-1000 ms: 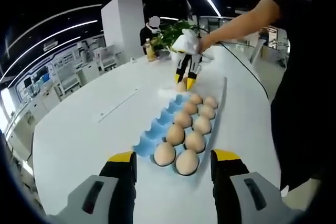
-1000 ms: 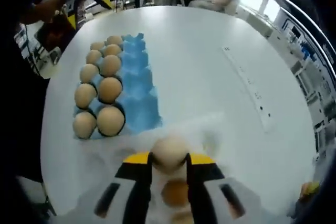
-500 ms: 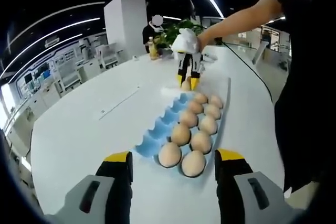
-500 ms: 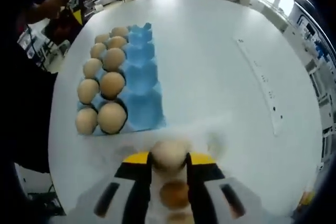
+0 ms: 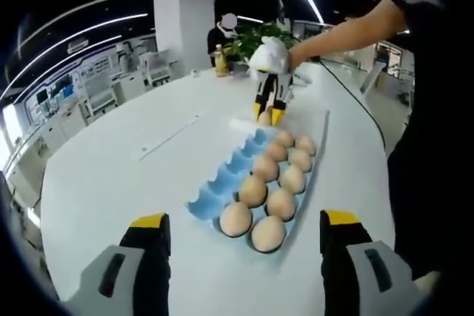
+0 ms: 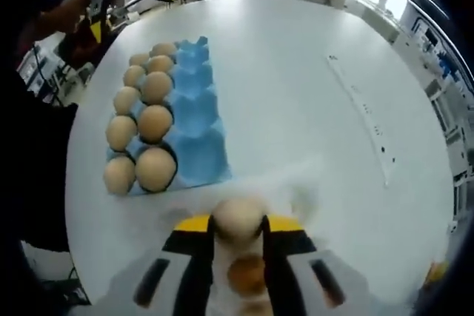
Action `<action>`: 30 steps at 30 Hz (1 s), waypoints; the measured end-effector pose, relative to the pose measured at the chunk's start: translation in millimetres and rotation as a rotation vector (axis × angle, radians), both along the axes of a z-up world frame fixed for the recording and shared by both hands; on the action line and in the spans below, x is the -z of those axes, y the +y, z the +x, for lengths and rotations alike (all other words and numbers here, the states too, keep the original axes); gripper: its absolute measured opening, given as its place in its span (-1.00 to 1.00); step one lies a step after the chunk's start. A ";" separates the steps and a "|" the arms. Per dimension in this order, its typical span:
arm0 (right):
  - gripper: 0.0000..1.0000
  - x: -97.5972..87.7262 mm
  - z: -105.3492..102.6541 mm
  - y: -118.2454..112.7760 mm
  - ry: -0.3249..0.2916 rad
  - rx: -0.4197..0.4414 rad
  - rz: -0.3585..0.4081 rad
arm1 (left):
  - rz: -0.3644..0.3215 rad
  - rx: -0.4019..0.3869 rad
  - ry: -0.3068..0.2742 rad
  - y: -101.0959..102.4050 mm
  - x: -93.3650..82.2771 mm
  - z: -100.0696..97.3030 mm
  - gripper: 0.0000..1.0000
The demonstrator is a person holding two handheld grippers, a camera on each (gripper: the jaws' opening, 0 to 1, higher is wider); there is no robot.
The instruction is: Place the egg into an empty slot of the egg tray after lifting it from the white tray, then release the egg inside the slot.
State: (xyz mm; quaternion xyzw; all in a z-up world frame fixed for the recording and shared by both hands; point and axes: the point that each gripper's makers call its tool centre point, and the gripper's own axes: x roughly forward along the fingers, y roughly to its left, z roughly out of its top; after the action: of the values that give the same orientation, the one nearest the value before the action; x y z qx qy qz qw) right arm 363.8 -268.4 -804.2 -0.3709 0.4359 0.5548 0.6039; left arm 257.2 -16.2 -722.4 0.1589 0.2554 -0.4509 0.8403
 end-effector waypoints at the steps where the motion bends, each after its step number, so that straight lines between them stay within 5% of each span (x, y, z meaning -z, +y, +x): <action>1: -0.50 -0.1 0.1 -0.8 0.001 -0.002 0.007 | 0.001 -0.003 0.006 -0.5 0.2 -0.3 0.74; 5: -0.51 -2.0 0.1 0.3 -0.070 0.080 0.060 | -0.003 -0.043 0.043 -3.1 -8.3 -1.0 0.75; 7: -0.52 -12.2 0.0 -3.1 -0.115 0.152 0.251 | -0.028 -0.056 0.047 1.8 -9.8 5.8 0.75; 8: -0.52 -13.9 -0.1 -4.1 -0.100 0.197 0.267 | -0.031 -0.049 0.043 2.6 -10.7 6.9 0.74; 12: -0.52 -16.0 -2.6 -4.6 -0.090 0.207 0.274 | -0.034 -0.041 0.035 4.1 -11.9 8.9 0.71; 20: -0.52 -50.1 -4.2 4.7 -0.130 0.214 0.297 | -0.045 -0.006 0.023 7.5 -17.6 10.9 0.68; 30: -0.52 -54.4 -12.8 28.3 -0.128 0.174 0.305 | -0.044 0.014 0.022 8.4 -15.4 13.3 0.64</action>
State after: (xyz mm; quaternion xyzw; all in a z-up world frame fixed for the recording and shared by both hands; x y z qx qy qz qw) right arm 351.0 -240.1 -749.7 -0.2704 0.3379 0.5355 0.7252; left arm 270.5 -7.7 -707.0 0.1371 0.2534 -0.4639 0.8377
